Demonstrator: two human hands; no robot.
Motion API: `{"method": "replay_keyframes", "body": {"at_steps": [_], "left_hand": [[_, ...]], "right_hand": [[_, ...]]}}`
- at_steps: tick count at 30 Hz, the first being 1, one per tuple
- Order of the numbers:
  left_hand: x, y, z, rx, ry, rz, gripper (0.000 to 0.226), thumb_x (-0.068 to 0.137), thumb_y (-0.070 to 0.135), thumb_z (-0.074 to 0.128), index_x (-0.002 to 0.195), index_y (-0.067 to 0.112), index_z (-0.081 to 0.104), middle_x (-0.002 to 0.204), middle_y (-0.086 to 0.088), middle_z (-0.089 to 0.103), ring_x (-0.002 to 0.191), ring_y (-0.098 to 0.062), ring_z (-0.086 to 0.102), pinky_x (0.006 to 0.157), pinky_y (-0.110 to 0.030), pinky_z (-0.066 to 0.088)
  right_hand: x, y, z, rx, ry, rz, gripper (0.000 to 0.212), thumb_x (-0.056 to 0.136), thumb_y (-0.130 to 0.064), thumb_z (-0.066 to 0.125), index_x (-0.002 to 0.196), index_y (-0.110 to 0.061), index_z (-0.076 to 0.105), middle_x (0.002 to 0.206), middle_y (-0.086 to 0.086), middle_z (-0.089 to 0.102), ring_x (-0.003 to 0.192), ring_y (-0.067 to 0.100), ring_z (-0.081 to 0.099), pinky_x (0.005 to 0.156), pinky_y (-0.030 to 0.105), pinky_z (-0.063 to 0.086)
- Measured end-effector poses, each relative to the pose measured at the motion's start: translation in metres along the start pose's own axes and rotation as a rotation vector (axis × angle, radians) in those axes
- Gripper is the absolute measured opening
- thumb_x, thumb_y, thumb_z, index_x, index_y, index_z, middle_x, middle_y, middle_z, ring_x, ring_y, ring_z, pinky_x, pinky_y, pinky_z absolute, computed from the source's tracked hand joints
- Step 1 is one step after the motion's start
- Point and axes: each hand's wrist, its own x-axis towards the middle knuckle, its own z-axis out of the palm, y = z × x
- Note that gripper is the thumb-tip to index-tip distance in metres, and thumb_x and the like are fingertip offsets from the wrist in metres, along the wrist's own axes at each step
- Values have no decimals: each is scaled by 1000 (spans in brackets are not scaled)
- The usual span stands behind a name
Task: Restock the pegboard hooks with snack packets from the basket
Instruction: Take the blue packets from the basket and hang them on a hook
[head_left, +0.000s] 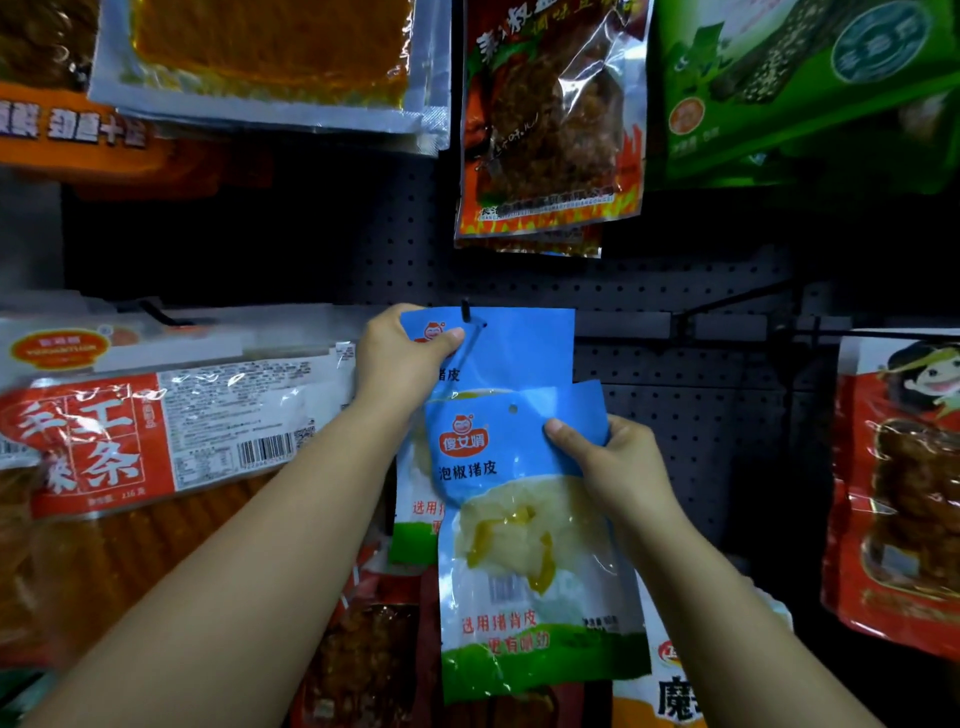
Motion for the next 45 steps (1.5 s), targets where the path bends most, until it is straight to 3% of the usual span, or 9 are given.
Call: {"method": "replay_keyframes", "body": {"at_steps": [9, 13, 15, 17, 19, 25, 30, 35, 45], "left_hand": [[11, -11, 16, 5, 6, -73, 26, 79, 14, 74, 101, 9, 63, 101, -9, 70, 88, -23, 67, 78, -37, 57], [-10, -16, 7, 13, -62, -36, 48, 80, 12, 73, 120, 9, 47, 114, -9, 62, 103, -23, 61, 92, -43, 51], [-28, -17, -2, 9, -109, 13, 64, 82, 13, 72, 133, 13, 34, 111, 9, 56, 99, -5, 58, 93, -34, 47], [-48, -17, -11, 26, -157, 10, 80, 83, 18, 70, 145, 20, 19, 123, 20, 44, 103, 10, 48, 94, -27, 39], [-67, -18, -18, 7, -218, -46, 88, 83, 26, 70, 149, 27, 10, 144, 15, 33, 122, 1, 39, 102, -30, 37], [-99, -1, -33, -242, -256, -169, 74, 72, 34, 74, 136, 25, 38, 117, 9, 63, 90, -1, 68, 65, -14, 53], [-103, 18, -52, -486, -402, -293, 66, 57, 45, 76, 111, 11, 63, 101, -9, 74, 88, -21, 72, 69, -29, 58], [-113, 30, -65, -447, -205, 35, 18, 71, 37, 71, 87, 29, 71, 92, -5, 76, 84, -23, 73, 64, -30, 58], [-98, 64, -77, -299, -20, 274, 7, 84, 26, 67, 88, 25, 62, 85, 5, 75, 79, -13, 72, 61, -25, 58]], "right_hand": [[17, 9, 6, -78, 69, -32, 9, 84, -22, 71, 88, -22, 63, 79, -8, 66, 68, 4, 64, 55, 18, 50], [10, 17, 2, -160, 171, -47, 24, 79, -26, 76, 93, -17, 60, 101, 4, 66, 85, 18, 66, 74, 34, 56], [3, 19, -3, -209, 207, -49, 27, 77, -30, 77, 92, -14, 62, 108, 9, 60, 90, 23, 64, 81, 42, 55], [-9, 17, -8, -185, 242, -85, 22, 76, -30, 78, 85, -14, 66, 106, 9, 59, 88, 24, 64, 80, 43, 55], [-22, 13, -13, -65, 200, -111, 19, 75, -27, 79, 77, -14, 66, 94, 11, 68, 81, 26, 68, 75, 47, 57], [-50, -17, -13, 318, 16, -143, 18, 70, -26, 77, 84, -18, 69, 89, 5, 76, 81, 24, 73, 68, 40, 60], [-66, -48, -5, 497, -83, -182, 19, 68, -28, 73, 86, -25, 73, 92, 3, 77, 81, 19, 74, 61, 26, 56], [-72, -73, -3, 397, -149, -174, 17, 76, -37, 66, 84, -25, 75, 90, -1, 77, 81, 16, 74, 60, 22, 56], [-63, -107, 11, 306, -115, -322, 12, 92, -26, 61, 86, -23, 71, 90, -4, 77, 82, 14, 73, 64, 23, 56]]}}
